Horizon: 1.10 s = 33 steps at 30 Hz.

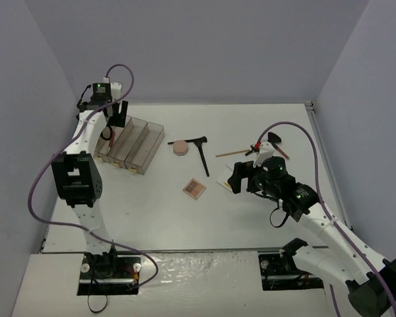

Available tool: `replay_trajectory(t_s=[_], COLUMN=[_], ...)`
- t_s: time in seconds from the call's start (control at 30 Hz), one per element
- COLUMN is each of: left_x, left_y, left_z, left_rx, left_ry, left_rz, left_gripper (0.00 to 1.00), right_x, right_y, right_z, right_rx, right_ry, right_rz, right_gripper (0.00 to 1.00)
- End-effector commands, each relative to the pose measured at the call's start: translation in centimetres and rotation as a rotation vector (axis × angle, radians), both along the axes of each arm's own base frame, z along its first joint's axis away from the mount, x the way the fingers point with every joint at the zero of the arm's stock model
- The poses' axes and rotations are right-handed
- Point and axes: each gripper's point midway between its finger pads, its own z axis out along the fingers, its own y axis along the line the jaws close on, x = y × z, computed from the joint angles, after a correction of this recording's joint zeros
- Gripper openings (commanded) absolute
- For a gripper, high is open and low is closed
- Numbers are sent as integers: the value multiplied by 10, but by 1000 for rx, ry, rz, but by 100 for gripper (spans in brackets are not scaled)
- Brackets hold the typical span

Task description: Organize the makeup

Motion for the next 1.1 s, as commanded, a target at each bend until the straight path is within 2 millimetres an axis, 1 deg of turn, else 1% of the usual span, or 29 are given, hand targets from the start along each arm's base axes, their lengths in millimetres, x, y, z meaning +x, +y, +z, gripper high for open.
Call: replay_trajectory(t_s=[0.0,0.03,0.1,0.13,0.17,0.2,0.23,0.27,0.33,0.43,0.57,0.67,0.7,0.77,0.87,0.97,1.07], left_x=[-46,-62,-94,-107,-124,-143,-156,-167,-194,-215,-241,-252,-252,-257,-258,-257,-257], left_y=[-74,-88,-111,-119,-127,-139,-144,-146,-147,-146,-140,-139,-139,-138,-139,-139,-142], left_z=[156,165,173,164,147,157,155,149,130,113,87,73,72,62,58,58,57], left_rx=[-168,-207,-270,-290,-322,-388,-422,-447,-483,-508,-518,-531,-531,-539,-542,-538,-551], left_ry=[-365,-388,-414,-402,-374,-410,-416,-410,-398,-385,-380,-376,-378,-372,-361,-352,-343], left_rz=[-34,-46,-82,-93,-90,-125,-138,-143,-154,-166,-161,-163,-162,-158,-159,-160,-168], left_gripper=[76,78,80,81,83,84,84,85,89,93,97,97,97,97,97,97,97], right_x=[31,35,43,47,52,57,61,64,72,82,93,101,102,106,107,103,98], right_y=[-12,-17,-26,-29,-37,-43,-47,-49,-56,-66,-84,-95,-97,-100,-97,-99,-100], right_z=[-4,-10,-20,-25,-30,-33,-37,-41,-54,-68,-88,-99,-99,-109,-122,-139,-151], right_rx=[12,5,-10,-24,-47,-69,-85,-100,-148,-203,-222,-234,-232,-244,-223,-236,-246], right_ry=[55,75,108,120,130,131,138,148,179,206,259,288,287,313,353,397,428], right_rz=[-138,-163,-207,-227,-266,-300,-316,-328,-354,-384,-400,-400,-406,-387,-354,-347,-339], right_gripper=[91,89,85,83,81,77,75,73,70,66,64,63,63,59,54,47,37])
